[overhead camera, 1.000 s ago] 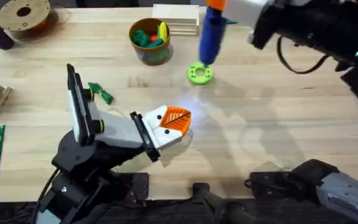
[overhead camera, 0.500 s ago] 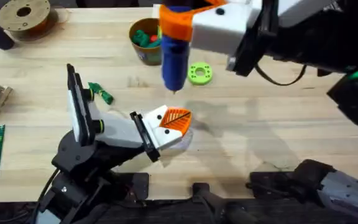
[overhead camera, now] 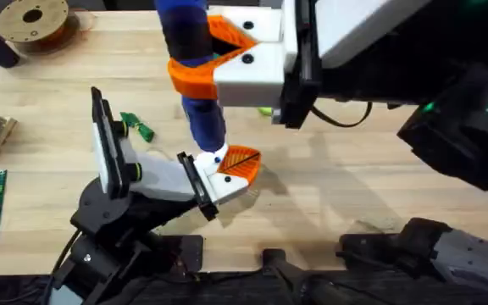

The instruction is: Pick up the gripper from the table and insert it into the empty holder that is missing its gripper. Then pick up a screw, insert it into the mounting hole, and use the screwdriver to tighten it. Finally, clean up the table by picking up the vegetable and placing it into the bucket.

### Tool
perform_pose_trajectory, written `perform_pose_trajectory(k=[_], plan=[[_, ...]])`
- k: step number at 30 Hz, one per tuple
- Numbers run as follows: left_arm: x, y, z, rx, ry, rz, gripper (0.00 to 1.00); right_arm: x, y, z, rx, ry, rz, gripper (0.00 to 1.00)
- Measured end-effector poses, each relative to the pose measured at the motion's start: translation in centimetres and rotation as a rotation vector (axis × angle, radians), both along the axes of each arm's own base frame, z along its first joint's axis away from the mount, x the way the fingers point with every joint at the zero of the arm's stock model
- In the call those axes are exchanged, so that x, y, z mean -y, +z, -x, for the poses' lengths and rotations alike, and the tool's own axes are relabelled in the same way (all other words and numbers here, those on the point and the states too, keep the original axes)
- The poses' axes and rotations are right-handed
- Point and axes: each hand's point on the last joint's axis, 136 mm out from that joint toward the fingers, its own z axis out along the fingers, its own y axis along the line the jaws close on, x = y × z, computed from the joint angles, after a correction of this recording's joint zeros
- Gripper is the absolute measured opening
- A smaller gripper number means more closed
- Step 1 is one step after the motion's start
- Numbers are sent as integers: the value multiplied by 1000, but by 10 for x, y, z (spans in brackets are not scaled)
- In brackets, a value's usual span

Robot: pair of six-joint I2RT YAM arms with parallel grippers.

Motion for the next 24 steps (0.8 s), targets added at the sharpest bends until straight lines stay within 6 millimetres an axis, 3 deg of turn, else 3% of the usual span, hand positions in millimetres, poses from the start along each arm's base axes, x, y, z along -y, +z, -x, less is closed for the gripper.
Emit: perform_pose_trajectory(k=[24], plan=[[0,0,0,0,0,0,6,-1,-7,3,-23,19,24,32]])
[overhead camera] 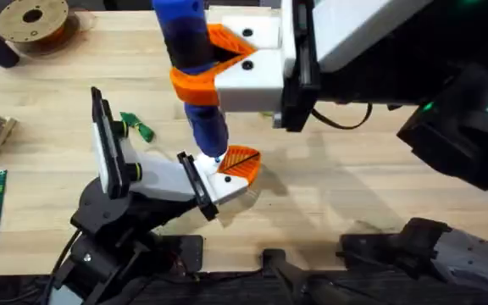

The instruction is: Pick up the gripper from the table and insert it into the empty holder that is missing its gripper. Then pick up a screw, insert it into the mounting hole, and use the screwdriver to tighten it. Finally, clean up the table by picking up the vegetable and placing it into the bucket.

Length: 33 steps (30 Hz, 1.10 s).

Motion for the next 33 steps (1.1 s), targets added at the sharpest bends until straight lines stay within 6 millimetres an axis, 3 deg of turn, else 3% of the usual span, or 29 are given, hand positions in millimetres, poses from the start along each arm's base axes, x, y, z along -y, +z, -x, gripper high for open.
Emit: perform_pose_trajectory(k=[11,33], plan=[[0,0,0,-1,-1,0,6,-5,-10,-5,-23,-1,19,32],[0,0,0,-9,1,5,6,-5,-7,-5,-17,3,9,32]])
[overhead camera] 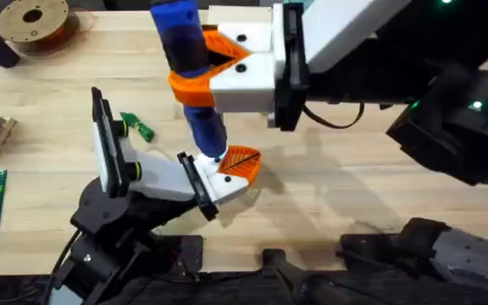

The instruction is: Pick up the gripper from the table and insert it into the empty holder that is missing its gripper. Then pick up a screw, insert it into the mounting hole, and use the screwdriver to tighten it. Finally, clean up the table by picking up the vegetable and placing it into the bucket.

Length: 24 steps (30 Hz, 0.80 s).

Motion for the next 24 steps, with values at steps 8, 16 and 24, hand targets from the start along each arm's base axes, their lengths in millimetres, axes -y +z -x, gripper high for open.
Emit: perform_pose_trajectory(k=[8,16,24], plan=[[0,0,0,1,0,-1,6,32,94,4,204,-21,-337,32],[0,0,0,1,0,-1,6,28,39,-29,54,-87,-137,32],[0,0,0,1,0,-1,6,80,-58,-118,156,-482,282,32]])
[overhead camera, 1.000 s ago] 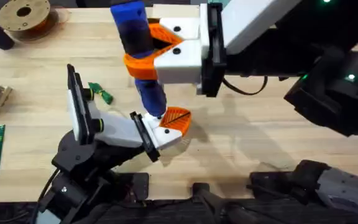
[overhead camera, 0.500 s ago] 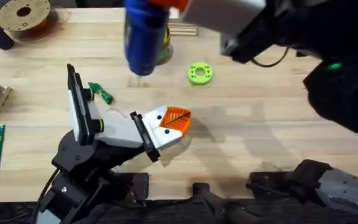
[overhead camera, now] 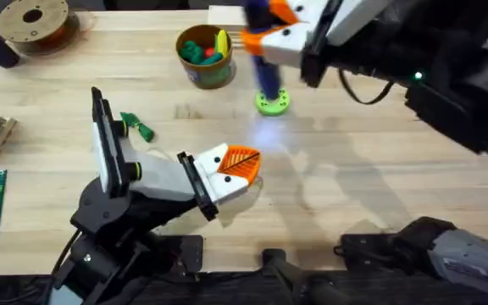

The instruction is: Pick up the gripper from the table and insert it into the empty holder that is missing its gripper. Then pick up a screw, insert it into the mounting hole, and use the screwdriver to tighten it. Finally, clean up the table by picking up the vegetable and placing it into the bucket.

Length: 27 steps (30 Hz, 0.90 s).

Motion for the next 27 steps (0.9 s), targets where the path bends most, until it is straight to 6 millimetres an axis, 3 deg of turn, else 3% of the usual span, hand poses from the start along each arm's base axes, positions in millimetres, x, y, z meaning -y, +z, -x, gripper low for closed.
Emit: perform_pose_trajectory(k=[5,10,11,19,27], plan=[[0,0,0,0,0,0,6,65,-59,-62,83,-265,348,32],[0,0,0,0,0,0,6,110,-107,-89,126,-351,679,32],[0,0,0,0,0,0,6,130,-146,-99,156,-325,942,32],[0,0,0,0,0,0,6,146,-218,-102,138,-158,1251,32],[0,0,0,0,0,0,6,154,-242,-88,89,-58,1344,45]])
